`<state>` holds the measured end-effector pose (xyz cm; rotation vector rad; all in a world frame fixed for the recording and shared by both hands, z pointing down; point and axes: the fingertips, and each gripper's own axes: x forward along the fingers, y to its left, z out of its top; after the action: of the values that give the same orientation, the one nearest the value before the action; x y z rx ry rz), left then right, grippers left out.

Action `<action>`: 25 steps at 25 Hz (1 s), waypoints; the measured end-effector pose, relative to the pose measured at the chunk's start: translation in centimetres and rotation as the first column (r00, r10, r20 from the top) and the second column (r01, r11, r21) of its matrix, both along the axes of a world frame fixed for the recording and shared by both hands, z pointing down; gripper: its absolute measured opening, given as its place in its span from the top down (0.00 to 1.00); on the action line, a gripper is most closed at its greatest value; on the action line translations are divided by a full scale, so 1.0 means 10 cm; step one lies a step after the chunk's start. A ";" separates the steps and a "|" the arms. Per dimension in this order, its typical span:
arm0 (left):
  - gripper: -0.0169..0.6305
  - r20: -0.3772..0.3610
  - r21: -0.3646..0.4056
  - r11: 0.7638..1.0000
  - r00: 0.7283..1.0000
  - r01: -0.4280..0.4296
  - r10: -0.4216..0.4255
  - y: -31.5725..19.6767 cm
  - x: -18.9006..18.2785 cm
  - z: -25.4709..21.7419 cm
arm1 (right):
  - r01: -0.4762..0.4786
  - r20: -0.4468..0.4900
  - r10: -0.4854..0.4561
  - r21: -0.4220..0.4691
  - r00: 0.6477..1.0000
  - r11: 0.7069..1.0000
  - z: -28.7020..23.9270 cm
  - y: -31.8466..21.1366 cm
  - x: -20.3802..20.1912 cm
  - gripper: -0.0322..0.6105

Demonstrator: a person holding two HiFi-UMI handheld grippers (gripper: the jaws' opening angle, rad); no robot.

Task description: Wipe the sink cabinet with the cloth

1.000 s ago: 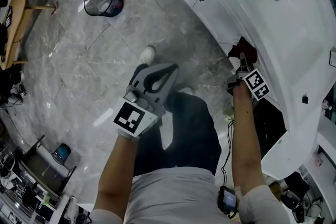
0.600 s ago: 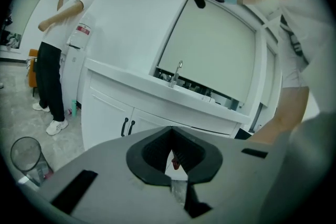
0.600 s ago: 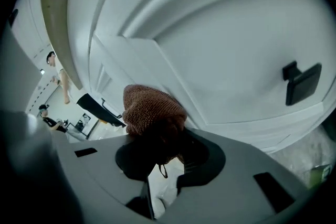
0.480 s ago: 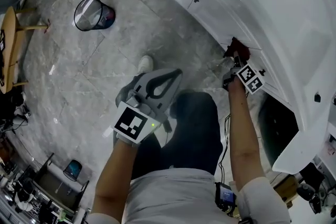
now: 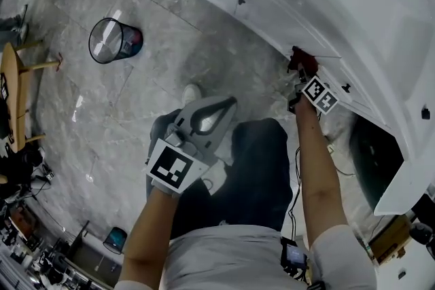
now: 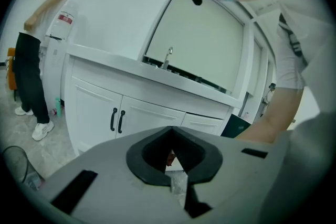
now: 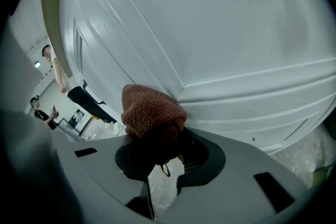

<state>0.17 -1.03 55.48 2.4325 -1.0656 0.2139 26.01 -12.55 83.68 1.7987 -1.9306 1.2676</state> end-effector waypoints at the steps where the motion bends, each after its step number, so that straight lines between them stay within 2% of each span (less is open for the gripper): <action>1: 0.96 0.001 -0.003 1.000 1.000 -0.006 0.006 0.00 0.01 0.01 | 0.007 -0.001 -0.007 0.002 1.000 1.000 0.01 0.00 0.00 0.80; 7: 0.96 -0.001 -0.010 0.998 0.998 -0.069 0.069 -0.05 0.10 0.04 | 0.067 -0.018 -0.068 -0.018 0.998 0.998 0.10 0.04 0.09 0.80; 11: 0.96 0.002 0.003 0.993 0.993 -0.118 0.118 -0.12 0.25 0.06 | 0.068 -0.027 -0.068 -0.019 0.997 0.998 0.14 0.12 0.23 0.80; 15: 0.96 -0.015 0.026 0.976 0.976 -0.215 0.215 -0.13 0.52 0.05 | 0.032 -0.031 -0.033 -0.011 0.999 0.999 0.12 0.26 0.49 0.80; 25: 0.96 0.001 0.012 0.932 0.932 -0.361 0.361 -0.14 0.98 0.21 | -0.128 -0.097 0.125 -0.027 0.987 0.991 0.12 0.79 1.53 0.80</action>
<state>9.98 -2.43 57.54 2.6231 -0.6088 0.3252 41.29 -4.61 84.86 1.9554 -1.7598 1.2200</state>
